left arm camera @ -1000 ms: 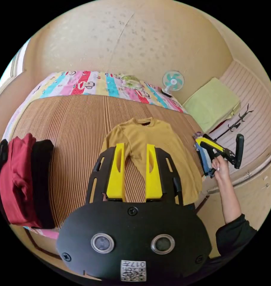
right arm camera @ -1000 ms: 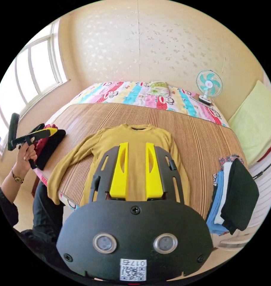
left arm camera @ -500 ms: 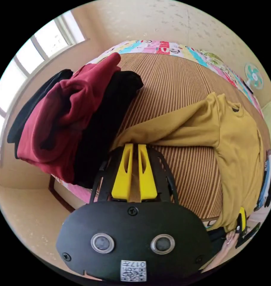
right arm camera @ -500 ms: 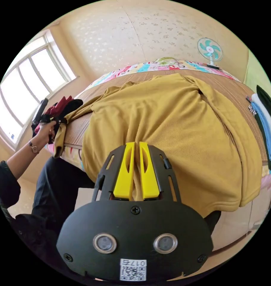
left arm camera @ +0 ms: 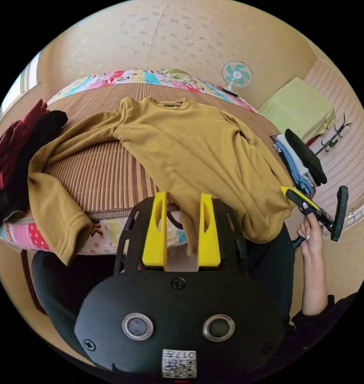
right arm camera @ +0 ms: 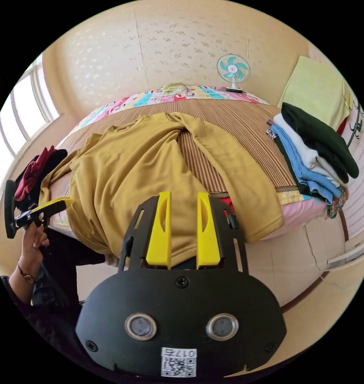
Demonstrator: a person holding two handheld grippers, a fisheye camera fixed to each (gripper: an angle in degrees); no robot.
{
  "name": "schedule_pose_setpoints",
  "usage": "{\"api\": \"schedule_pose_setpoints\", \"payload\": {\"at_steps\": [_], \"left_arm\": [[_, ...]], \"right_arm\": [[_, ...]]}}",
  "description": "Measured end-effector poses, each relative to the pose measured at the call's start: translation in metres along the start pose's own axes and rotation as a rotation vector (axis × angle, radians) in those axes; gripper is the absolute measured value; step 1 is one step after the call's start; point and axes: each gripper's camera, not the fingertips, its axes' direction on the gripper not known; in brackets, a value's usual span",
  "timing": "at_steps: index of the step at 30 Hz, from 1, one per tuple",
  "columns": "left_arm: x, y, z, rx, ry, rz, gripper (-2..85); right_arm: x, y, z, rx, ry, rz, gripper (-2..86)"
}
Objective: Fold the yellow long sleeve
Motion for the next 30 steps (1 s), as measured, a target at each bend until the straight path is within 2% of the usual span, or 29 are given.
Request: {"api": "schedule_pose_setpoints", "payload": {"at_steps": [1, 3, 6, 9, 11, 14, 16, 18, 20, 22, 25, 27, 30], "left_arm": [[-0.004, 0.018, -0.011, 0.061, -0.027, -0.080, 13.1], [-0.006, 0.043, -0.016, 0.094, 0.019, -0.106, 13.2], [-0.006, 0.058, 0.011, -0.063, 0.067, -0.076, 12.2], [-0.017, 0.058, 0.010, -0.056, 0.047, -0.030, 6.4], [-0.039, 0.058, 0.003, -0.142, 0.166, 0.078, 3.9], [-0.078, 0.074, -0.031, -0.200, 0.142, 0.074, 3.4], [-0.096, 0.088, -0.055, -0.203, 0.156, 0.045, 3.8], [-0.107, 0.104, -0.072, -0.222, 0.127, 0.018, 4.6], [-0.115, 0.128, -0.093, -0.163, 0.040, -0.042, 5.2], [-0.118, 0.146, -0.110, -0.053, -0.012, -0.066, 5.4], [-0.119, 0.159, -0.124, 0.055, 0.001, -0.081, 5.4], [-0.118, 0.157, -0.122, 0.044, 0.041, -0.058, 5.4], [-0.117, 0.148, -0.113, 0.005, 0.081, -0.040, 5.4]], "right_arm": [[0.010, 0.001, -0.004, 0.012, 0.009, 0.006, 9.9], [0.025, 0.001, 0.002, -0.029, 0.007, 0.010, 10.3], [0.044, 0.001, 0.047, -0.288, -0.096, 0.003, 9.3], [0.053, 0.003, 0.036, -0.296, -0.117, -0.021, 5.2], [0.061, 0.005, 0.023, -0.323, -0.118, -0.014, 4.5], [0.071, 0.024, -0.013, -0.329, -0.188, -0.042, 4.1], [0.074, 0.052, -0.019, -0.508, -0.334, -0.106, 4.2], [0.079, 0.075, -0.023, -0.584, -0.392, -0.128, 4.6], [0.093, 0.088, -0.037, -0.532, -0.415, -0.103, 5.5], [0.118, 0.089, -0.067, -0.310, -0.311, -0.022, 8.3], [0.136, 0.071, -0.080, -0.180, -0.076, -0.035, 11.9], [0.147, 0.056, -0.062, -0.190, 0.059, -0.042, 13.3], [0.162, 0.038, -0.005, -0.370, 0.100, -0.085, 12.1]]}}
